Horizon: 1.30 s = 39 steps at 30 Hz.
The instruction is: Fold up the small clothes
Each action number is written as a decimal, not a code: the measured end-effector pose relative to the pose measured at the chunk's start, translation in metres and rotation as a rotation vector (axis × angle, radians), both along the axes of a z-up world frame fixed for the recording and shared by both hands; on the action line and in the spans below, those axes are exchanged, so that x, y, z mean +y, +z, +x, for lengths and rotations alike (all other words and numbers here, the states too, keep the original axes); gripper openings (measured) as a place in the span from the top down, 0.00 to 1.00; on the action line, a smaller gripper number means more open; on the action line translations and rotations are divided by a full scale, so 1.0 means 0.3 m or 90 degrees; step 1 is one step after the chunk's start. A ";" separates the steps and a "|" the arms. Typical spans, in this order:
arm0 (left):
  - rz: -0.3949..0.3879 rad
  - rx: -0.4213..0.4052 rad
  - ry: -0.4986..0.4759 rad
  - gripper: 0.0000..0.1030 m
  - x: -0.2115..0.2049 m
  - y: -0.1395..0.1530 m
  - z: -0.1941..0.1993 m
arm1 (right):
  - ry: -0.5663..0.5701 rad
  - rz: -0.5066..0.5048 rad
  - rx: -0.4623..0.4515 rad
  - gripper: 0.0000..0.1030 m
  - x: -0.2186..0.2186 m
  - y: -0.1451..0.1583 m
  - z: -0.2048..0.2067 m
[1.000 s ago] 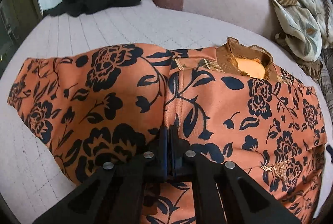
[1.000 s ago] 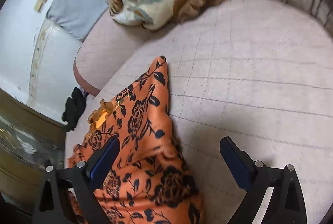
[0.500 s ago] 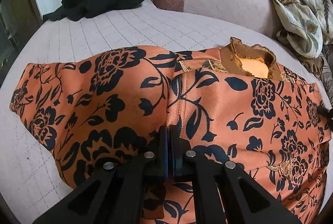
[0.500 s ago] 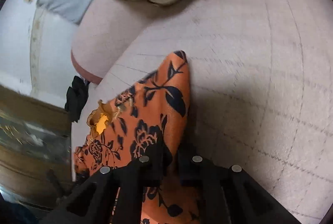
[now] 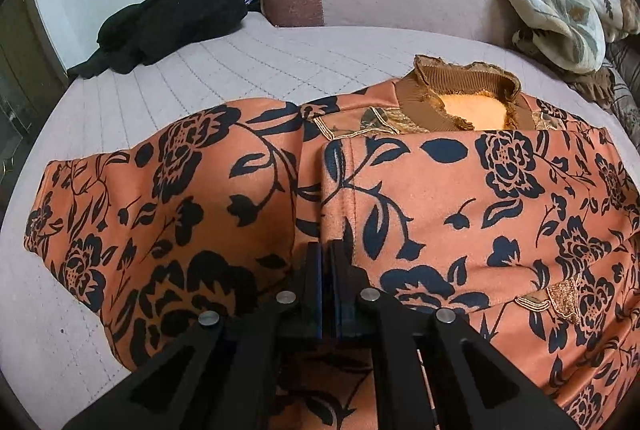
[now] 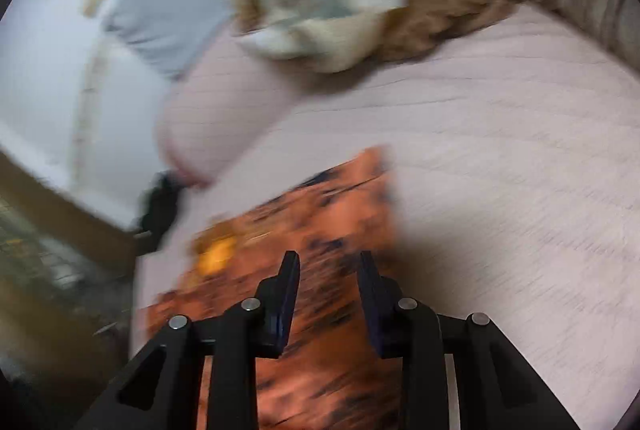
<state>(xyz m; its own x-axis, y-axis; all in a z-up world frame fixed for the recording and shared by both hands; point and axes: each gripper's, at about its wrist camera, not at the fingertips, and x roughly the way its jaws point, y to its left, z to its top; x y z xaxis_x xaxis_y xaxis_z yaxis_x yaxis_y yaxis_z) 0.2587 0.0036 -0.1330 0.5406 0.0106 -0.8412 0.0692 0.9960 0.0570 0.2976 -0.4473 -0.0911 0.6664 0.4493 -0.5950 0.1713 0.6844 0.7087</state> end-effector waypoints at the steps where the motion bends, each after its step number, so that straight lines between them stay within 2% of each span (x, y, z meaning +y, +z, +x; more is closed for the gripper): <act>1: 0.004 -0.002 -0.001 0.94 0.001 0.003 -0.007 | 0.042 0.053 -0.009 0.68 0.029 -0.002 -0.003; 2: 0.005 -0.003 -0.001 0.94 -0.001 -0.002 -0.001 | 0.072 0.083 -0.009 0.62 0.053 -0.017 -0.003; 3: 0.003 -0.003 0.000 0.94 0.002 -0.003 -0.001 | 0.077 0.056 0.016 0.54 0.070 -0.061 -0.004; 4: -0.001 -0.001 0.000 0.94 0.005 -0.003 0.002 | 0.065 0.018 0.066 0.40 0.075 -0.117 0.001; 5: -0.004 0.004 0.000 0.94 0.012 -0.002 0.008 | 0.047 0.022 0.129 0.71 0.055 -0.206 0.002; 6: -0.010 0.016 0.001 0.94 0.021 0.009 0.010 | -0.021 0.062 0.137 0.80 0.005 -0.226 -0.034; 7: -0.017 0.019 0.004 0.94 0.034 0.017 0.012 | -0.039 0.084 0.129 0.79 -0.006 -0.201 -0.054; 8: -0.026 0.013 0.008 0.94 0.050 0.030 0.007 | -0.039 0.076 0.111 0.73 -0.003 -0.158 -0.064; 9: -0.035 0.002 0.010 0.94 0.063 0.048 -0.003 | -0.024 0.040 0.077 0.69 0.016 -0.092 -0.073; 10: -0.043 -0.004 0.008 0.93 0.074 0.058 -0.006 | -0.010 0.026 0.059 0.48 0.035 -0.054 -0.073; 11: -0.053 -0.001 0.008 0.92 0.086 0.062 -0.008 | 0.004 0.024 0.045 0.17 0.048 -0.035 -0.067; 12: -0.069 0.008 0.009 0.90 0.099 0.063 -0.011 | 0.013 0.021 0.035 0.10 0.068 -0.025 -0.057; 13: -0.096 0.018 0.014 0.88 0.120 0.066 -0.020 | 0.009 -0.004 0.044 0.08 0.065 -0.052 -0.050; 14: -0.139 0.027 0.025 0.87 0.154 0.074 -0.032 | -0.001 -0.043 0.090 0.08 0.064 -0.103 -0.030; 15: -0.175 0.029 0.033 0.82 0.187 0.083 -0.045 | -0.019 -0.071 0.152 0.12 0.056 -0.169 -0.035; 16: -0.219 0.027 0.044 0.74 0.238 0.098 -0.065 | -0.046 -0.070 0.160 0.14 0.051 -0.193 -0.053; 17: -0.259 0.016 0.061 0.68 0.304 0.118 -0.090 | -0.058 -0.086 0.121 0.14 0.065 -0.153 -0.079; 18: -0.290 -0.009 0.086 0.54 0.384 0.141 -0.118 | -0.050 -0.115 0.090 0.14 0.092 -0.106 -0.113; 19: -0.306 -0.031 0.117 0.35 0.452 0.161 -0.141 | -0.045 -0.131 0.069 0.14 0.114 -0.078 -0.143; 20: -0.315 -0.056 0.157 0.28 0.529 0.173 -0.161 | -0.045 -0.142 0.052 0.14 0.134 -0.057 -0.177; 22: -0.339 -0.098 0.247 0.26 0.710 0.175 -0.186 | -0.037 -0.149 0.031 0.14 0.178 -0.031 -0.251; 24: -0.395 -0.093 0.332 0.26 0.886 0.138 -0.182 | -0.027 -0.150 0.031 0.14 0.225 -0.035 -0.283; 25: -0.439 -0.090 0.381 0.26 0.983 0.107 -0.178 | -0.023 -0.154 0.034 0.14 0.243 -0.044 -0.316; 27: -0.479 -0.072 0.447 0.27 1.090 0.058 -0.157 | -0.017 -0.157 0.039 0.14 0.270 -0.062 -0.340; 31: -0.524 -0.043 0.512 0.28 1.185 -0.027 -0.089 | -0.018 -0.139 0.064 0.14 0.355 -0.109 -0.325; 33: -0.530 -0.055 0.536 0.28 1.204 -0.031 -0.070 | -0.017 -0.142 0.060 0.14 0.369 -0.102 -0.319; 34: -0.514 -0.052 0.539 0.31 1.206 -0.029 -0.046 | -0.015 -0.140 0.059 0.14 0.373 -0.104 -0.325; 35: -0.490 -0.044 0.542 0.42 1.203 -0.029 -0.026 | -0.015 -0.141 0.056 0.14 0.378 -0.098 -0.328; 36: -0.448 -0.024 0.550 0.93 1.202 -0.033 -0.002 | -0.011 -0.146 0.053 0.14 0.382 -0.092 -0.325; 37: -0.418 0.005 0.547 0.97 1.206 -0.048 0.019 | -0.009 -0.147 0.052 0.14 0.387 -0.088 -0.322; 39: -0.392 0.004 0.534 0.97 1.201 -0.043 0.045 | -0.012 -0.145 0.047 0.14 0.382 -0.079 -0.321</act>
<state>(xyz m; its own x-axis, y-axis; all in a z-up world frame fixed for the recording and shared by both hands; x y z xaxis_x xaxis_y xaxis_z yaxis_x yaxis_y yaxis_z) 0.2722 0.3640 -0.1458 0.5540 -0.0512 -0.8309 -0.6604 0.5807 -0.4761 0.2012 -0.3328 -0.1148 0.6246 0.2856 -0.7268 0.2315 0.8212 0.5216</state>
